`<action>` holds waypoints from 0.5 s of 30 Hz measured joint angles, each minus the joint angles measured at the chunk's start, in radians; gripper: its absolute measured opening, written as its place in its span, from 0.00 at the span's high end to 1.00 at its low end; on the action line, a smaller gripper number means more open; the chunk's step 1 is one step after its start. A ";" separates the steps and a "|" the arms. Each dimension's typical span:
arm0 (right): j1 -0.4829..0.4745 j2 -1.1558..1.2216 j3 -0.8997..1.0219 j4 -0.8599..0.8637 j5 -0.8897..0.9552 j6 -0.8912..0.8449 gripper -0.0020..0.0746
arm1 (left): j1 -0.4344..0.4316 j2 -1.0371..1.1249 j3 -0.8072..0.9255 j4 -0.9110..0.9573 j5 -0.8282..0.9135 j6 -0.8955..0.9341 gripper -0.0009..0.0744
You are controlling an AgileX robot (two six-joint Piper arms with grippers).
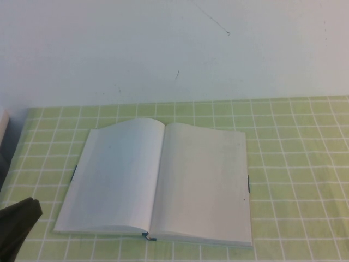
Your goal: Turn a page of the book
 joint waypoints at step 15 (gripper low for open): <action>0.000 0.000 0.002 0.000 0.031 0.002 0.98 | 0.000 0.000 0.000 -0.004 -0.002 0.005 0.99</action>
